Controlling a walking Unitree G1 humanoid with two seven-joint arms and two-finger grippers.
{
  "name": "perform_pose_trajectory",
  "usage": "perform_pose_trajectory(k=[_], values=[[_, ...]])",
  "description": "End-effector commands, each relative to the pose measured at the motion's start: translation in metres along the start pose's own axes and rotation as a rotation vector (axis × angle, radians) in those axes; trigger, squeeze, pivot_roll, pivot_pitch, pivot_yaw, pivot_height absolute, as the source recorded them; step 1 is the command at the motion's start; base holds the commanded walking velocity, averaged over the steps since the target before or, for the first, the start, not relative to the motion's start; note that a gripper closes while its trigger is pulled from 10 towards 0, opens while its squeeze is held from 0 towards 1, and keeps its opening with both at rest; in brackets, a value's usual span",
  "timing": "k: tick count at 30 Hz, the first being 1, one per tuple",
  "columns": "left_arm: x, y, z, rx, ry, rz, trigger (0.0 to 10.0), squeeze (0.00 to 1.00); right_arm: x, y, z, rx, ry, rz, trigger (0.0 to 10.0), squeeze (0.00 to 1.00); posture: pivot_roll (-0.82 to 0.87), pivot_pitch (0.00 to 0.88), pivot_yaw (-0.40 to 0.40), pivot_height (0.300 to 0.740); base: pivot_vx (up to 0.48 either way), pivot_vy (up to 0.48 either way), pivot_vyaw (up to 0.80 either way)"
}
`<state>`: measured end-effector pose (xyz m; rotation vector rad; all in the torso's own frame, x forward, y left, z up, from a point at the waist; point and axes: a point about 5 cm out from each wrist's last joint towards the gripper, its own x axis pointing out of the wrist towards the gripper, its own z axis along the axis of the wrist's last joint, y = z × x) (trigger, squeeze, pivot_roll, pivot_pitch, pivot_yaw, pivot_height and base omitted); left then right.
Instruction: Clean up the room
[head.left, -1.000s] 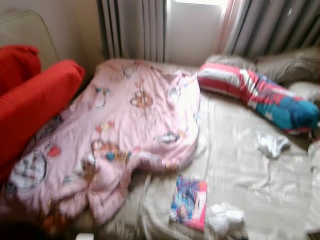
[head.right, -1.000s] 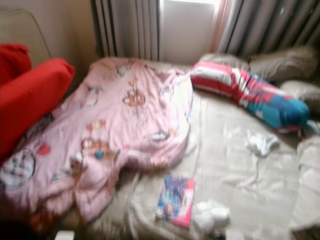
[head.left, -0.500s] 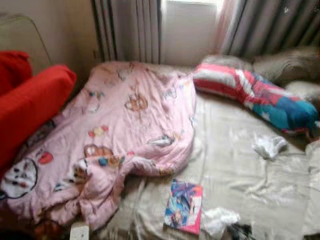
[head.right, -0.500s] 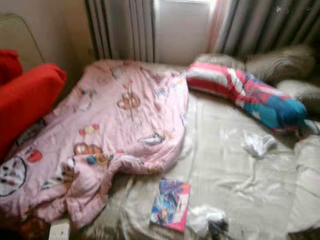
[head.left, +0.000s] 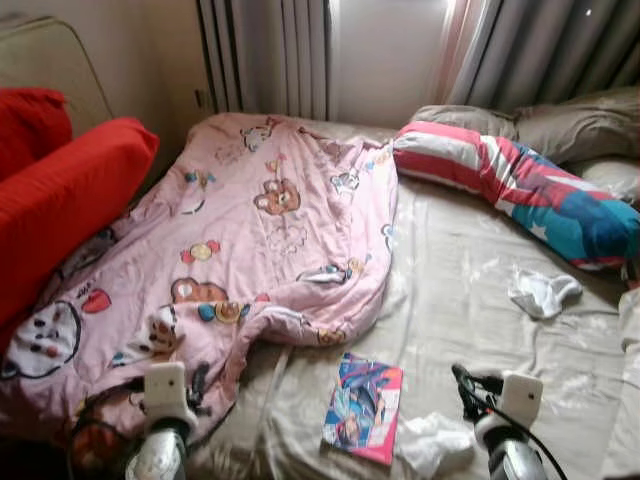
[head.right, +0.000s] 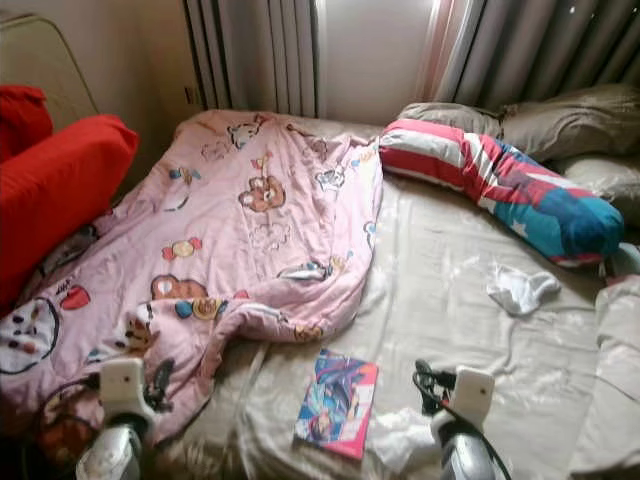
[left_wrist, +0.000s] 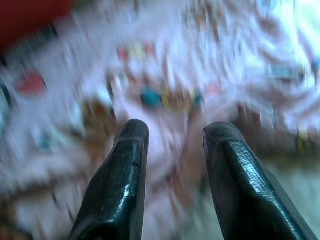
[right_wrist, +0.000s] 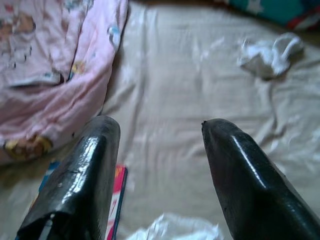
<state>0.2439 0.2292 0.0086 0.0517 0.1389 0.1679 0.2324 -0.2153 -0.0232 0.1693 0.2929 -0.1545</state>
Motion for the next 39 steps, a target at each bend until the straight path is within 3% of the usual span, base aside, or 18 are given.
perform_pose_trajectory(k=[1,8,15,30,39], values=[[-0.008,0.007,-0.001,-0.007,-0.015,0.026,10.0,0.00,-0.007,-0.003,-0.001,0.000,-0.039,-0.014,10.0,0.00,0.00,0.000,-0.035,0.740,0.000,0.000,0.00],[-0.022,0.021,-0.013,0.028,0.030,0.020,10.0,0.00,-0.020,-0.006,-0.013,-0.075,-0.008,0.015,10.0,0.00,-0.01,0.000,-0.043,0.740,0.000,0.000,0.00],[-0.026,0.022,-0.017,0.051,0.056,0.025,10.0,0.00,-0.015,-0.010,-0.015,-0.112,0.070,0.015,10.0,0.00,0.00,0.000,-0.065,0.740,0.000,0.000,0.00],[-0.012,0.011,-0.012,0.078,0.064,-0.033,10.0,0.00,-0.016,-0.011,-0.021,-0.123,0.118,0.007,10.0,0.00,-0.01,0.000,-0.060,0.647,0.000,0.000,0.00],[-0.008,0.007,-0.009,0.089,0.058,-0.053,10.0,0.00,-0.016,-0.008,-0.025,-0.129,0.150,0.031,10.0,0.00,-0.01,0.000,-0.057,0.647,0.000,0.000,0.00]])
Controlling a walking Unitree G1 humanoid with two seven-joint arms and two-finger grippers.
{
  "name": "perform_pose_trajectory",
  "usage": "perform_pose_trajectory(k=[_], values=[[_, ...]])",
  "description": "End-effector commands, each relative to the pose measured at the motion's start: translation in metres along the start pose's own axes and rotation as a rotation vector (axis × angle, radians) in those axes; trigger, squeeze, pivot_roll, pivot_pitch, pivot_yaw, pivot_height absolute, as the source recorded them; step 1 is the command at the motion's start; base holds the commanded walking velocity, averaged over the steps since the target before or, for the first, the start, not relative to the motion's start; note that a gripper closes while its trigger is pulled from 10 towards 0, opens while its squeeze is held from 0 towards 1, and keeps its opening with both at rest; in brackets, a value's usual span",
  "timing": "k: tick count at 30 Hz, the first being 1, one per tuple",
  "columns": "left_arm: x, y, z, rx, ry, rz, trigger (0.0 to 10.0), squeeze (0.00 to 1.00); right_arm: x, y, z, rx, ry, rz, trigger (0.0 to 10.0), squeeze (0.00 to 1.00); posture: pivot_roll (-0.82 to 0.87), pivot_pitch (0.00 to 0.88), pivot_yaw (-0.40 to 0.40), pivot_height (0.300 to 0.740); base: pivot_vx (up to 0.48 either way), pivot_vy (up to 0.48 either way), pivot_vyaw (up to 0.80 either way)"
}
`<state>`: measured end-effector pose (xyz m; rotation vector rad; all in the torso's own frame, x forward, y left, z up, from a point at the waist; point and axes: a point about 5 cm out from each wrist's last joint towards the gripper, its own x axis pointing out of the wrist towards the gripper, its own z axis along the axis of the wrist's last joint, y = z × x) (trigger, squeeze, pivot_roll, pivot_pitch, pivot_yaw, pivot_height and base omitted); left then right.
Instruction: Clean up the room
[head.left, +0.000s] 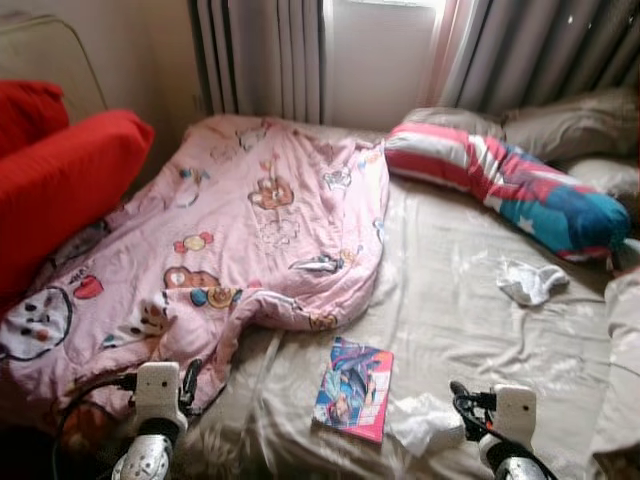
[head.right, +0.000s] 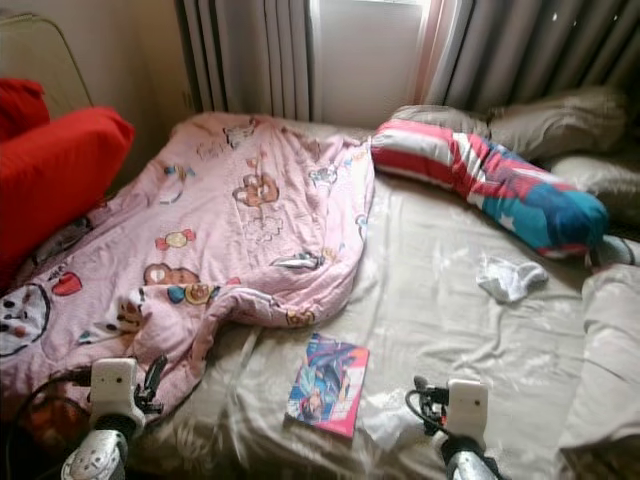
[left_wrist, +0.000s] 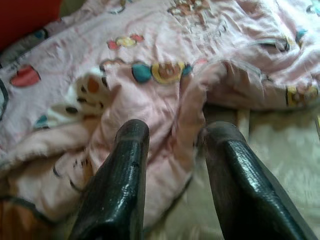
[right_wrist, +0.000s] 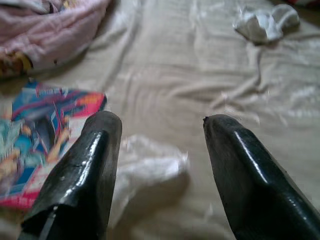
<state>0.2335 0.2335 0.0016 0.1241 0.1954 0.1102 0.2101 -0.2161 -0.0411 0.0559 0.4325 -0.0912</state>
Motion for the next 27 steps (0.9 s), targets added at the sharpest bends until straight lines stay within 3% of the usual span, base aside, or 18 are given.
perform_pose_trajectory(k=[1,20,27], values=[[0.001,0.001,0.000,0.009,0.010,0.000,10.0,0.00,0.000,0.000,-0.002,0.002,0.018,-0.001,10.0,0.00,-0.01,0.000,-0.057,0.647,0.000,0.000,0.00],[0.006,-0.007,0.002,0.002,0.016,-0.042,10.0,0.00,-0.002,0.003,-0.008,0.025,0.041,0.029,10.0,0.00,-0.01,0.000,-0.045,0.647,0.000,0.000,0.00],[0.009,-0.009,0.003,-0.044,0.025,-0.065,10.0,0.00,0.001,0.005,-0.005,0.028,0.039,0.031,10.0,0.00,0.00,0.000,-0.052,0.647,0.000,0.000,0.00]])
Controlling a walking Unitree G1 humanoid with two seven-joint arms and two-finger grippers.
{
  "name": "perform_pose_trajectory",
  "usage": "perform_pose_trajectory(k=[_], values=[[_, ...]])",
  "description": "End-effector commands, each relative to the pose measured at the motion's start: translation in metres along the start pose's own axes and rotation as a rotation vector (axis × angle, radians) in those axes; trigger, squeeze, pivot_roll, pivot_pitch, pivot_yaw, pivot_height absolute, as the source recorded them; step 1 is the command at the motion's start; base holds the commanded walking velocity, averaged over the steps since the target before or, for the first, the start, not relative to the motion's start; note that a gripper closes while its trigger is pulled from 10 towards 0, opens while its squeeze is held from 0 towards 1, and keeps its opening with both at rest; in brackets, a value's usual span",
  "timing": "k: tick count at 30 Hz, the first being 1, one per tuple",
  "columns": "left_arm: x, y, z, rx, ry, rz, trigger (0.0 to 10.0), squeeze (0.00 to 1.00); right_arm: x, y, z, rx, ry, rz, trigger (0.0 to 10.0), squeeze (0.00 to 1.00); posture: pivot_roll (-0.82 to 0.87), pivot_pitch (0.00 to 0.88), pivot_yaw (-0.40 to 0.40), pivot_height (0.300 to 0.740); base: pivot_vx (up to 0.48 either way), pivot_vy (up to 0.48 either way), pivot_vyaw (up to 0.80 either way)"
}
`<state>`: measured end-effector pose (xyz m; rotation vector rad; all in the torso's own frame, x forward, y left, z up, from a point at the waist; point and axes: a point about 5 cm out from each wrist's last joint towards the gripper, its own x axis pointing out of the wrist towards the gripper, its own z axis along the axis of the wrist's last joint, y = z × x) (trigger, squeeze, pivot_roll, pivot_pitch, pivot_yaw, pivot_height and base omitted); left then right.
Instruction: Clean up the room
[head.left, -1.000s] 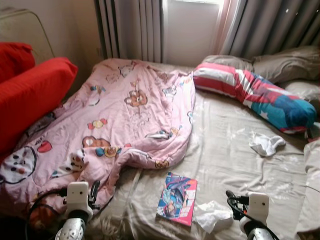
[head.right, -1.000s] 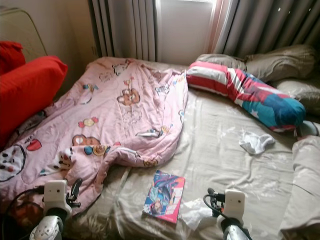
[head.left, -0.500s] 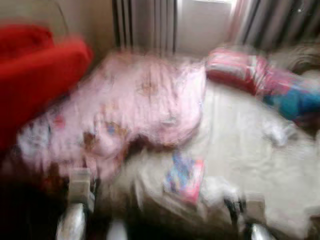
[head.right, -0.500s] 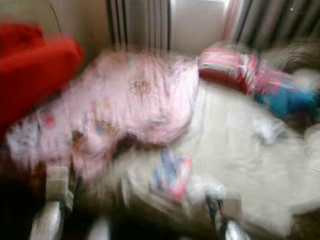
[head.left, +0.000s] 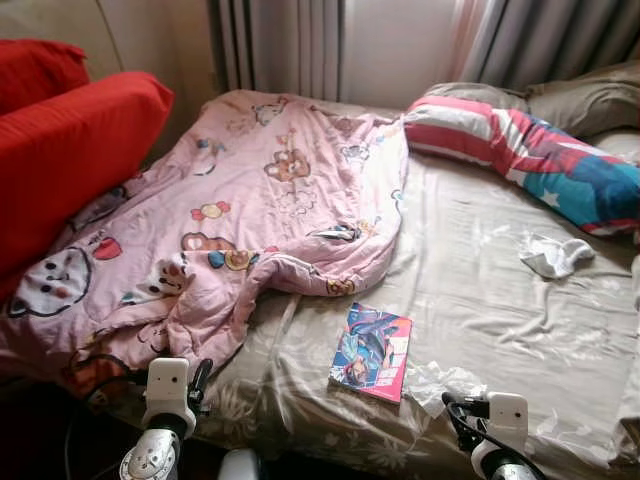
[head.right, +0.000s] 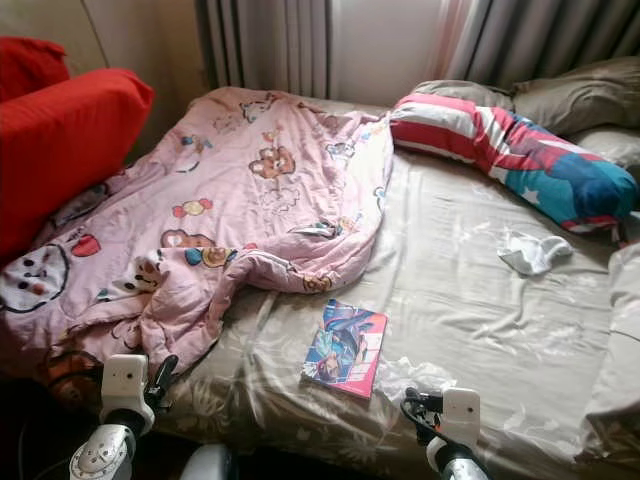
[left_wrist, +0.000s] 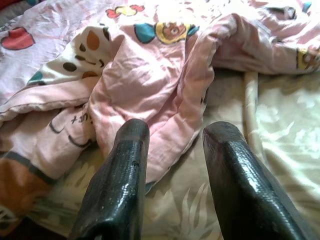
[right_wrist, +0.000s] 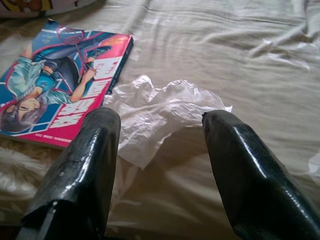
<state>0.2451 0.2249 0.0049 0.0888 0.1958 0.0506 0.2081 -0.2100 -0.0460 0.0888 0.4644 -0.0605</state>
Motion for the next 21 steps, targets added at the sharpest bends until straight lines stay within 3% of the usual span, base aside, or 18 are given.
perform_pose_trajectory(k=[1,14,21], values=[[0.000,0.000,-0.004,-0.016,0.026,-0.002,10.0,0.00,0.001,-0.001,0.001,0.004,0.005,-0.004,10.0,0.00,0.00,0.000,-0.052,0.647,0.000,0.000,0.00],[0.000,0.009,-0.002,-0.030,0.025,0.028,10.0,0.00,0.003,-0.004,0.003,0.012,0.013,-0.026,10.0,0.00,0.01,0.000,-0.052,0.647,0.000,0.000,0.00],[-0.001,0.010,-0.001,-0.030,0.025,0.027,10.0,0.00,0.002,-0.001,0.000,0.015,0.019,-0.024,10.0,0.00,0.00,0.000,-0.049,0.647,0.291,0.000,0.00]])
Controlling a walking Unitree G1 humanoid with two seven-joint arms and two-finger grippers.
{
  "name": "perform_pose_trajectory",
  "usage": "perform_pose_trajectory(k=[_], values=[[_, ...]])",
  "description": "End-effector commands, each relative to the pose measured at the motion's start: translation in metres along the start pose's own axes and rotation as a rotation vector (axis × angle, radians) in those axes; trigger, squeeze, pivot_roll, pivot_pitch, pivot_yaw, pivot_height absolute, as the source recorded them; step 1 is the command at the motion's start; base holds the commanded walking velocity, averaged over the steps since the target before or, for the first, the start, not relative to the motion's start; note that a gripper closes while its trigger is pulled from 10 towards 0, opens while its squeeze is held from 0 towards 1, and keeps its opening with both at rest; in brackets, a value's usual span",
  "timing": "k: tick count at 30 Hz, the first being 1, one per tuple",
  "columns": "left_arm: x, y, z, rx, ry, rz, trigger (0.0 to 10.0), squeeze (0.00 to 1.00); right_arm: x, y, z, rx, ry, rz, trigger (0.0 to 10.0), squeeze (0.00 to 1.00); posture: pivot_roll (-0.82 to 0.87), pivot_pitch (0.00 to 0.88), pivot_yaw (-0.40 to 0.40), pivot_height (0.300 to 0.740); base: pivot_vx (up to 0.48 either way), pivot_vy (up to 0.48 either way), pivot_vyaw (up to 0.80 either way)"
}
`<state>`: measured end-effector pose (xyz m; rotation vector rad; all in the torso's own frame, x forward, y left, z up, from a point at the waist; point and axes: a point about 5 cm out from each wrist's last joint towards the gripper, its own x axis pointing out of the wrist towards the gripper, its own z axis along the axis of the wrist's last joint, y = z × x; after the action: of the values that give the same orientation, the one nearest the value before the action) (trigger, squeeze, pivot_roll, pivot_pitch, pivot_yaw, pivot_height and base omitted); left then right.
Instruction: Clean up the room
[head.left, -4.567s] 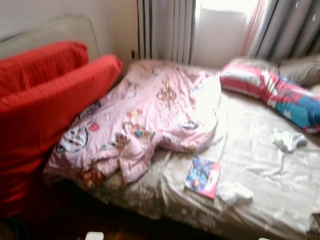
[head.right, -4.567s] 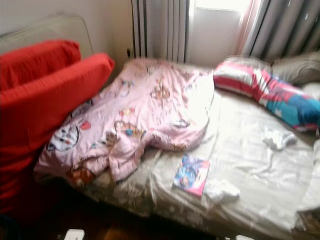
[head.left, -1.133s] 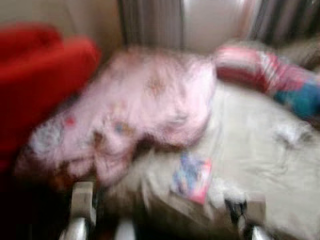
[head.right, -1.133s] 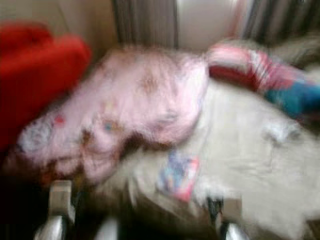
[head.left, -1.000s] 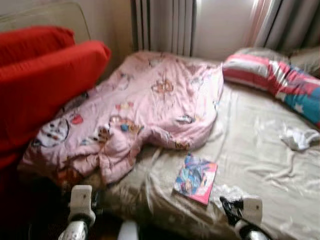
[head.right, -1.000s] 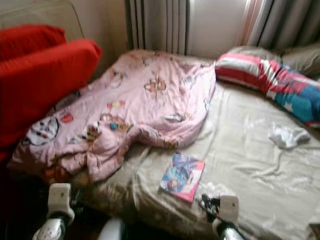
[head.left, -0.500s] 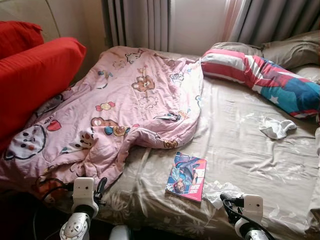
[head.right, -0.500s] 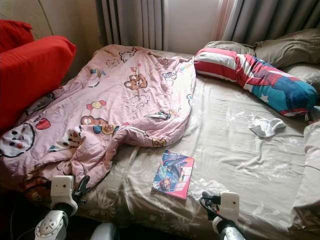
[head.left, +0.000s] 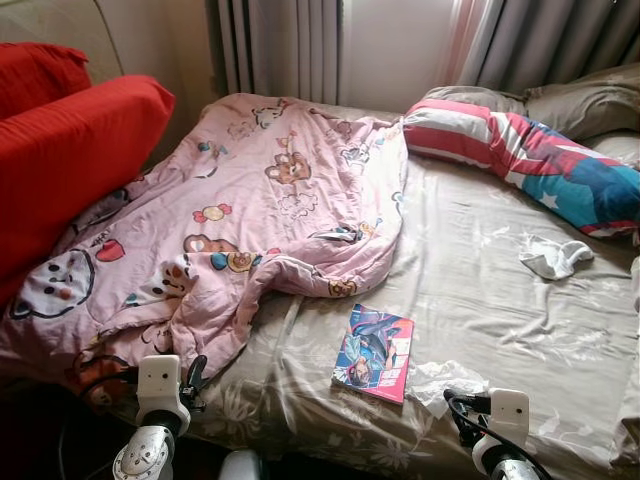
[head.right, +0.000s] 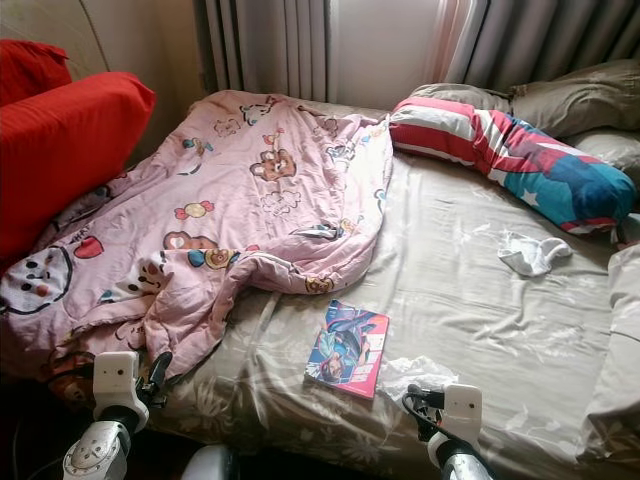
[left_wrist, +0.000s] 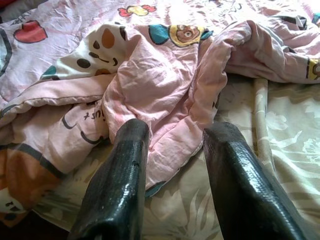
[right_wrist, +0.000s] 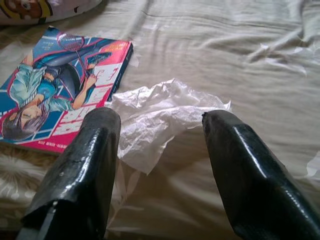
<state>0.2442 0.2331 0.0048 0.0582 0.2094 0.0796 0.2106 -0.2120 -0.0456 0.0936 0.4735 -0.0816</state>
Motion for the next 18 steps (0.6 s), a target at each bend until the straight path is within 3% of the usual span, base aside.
perform_pose_trajectory(k=[1,15,18], values=[[-0.0009,0.0020,-0.0004,0.002,0.008,0.000,10.0,0.00,-0.0004,0.0006,-0.0019,0.006,0.011,-0.006,10.0,0.00,0.00,0.000,-0.048,0.647,0.315,0.000,0.00],[-0.0028,0.0029,-0.0005,0.005,0.011,-0.005,10.0,0.00,-0.0008,0.0049,-0.0065,0.021,0.035,-0.012,10.0,0.00,0.01,0.042,-0.045,0.647,0.325,0.000,0.00],[-0.0040,0.0059,0.0003,0.021,0.013,-0.006,10.0,0.00,0.0012,0.0033,-0.0070,0.054,0.061,-0.047,10.0,0.00,0.01,0.072,-0.040,0.647,0.000,0.000,0.00]])
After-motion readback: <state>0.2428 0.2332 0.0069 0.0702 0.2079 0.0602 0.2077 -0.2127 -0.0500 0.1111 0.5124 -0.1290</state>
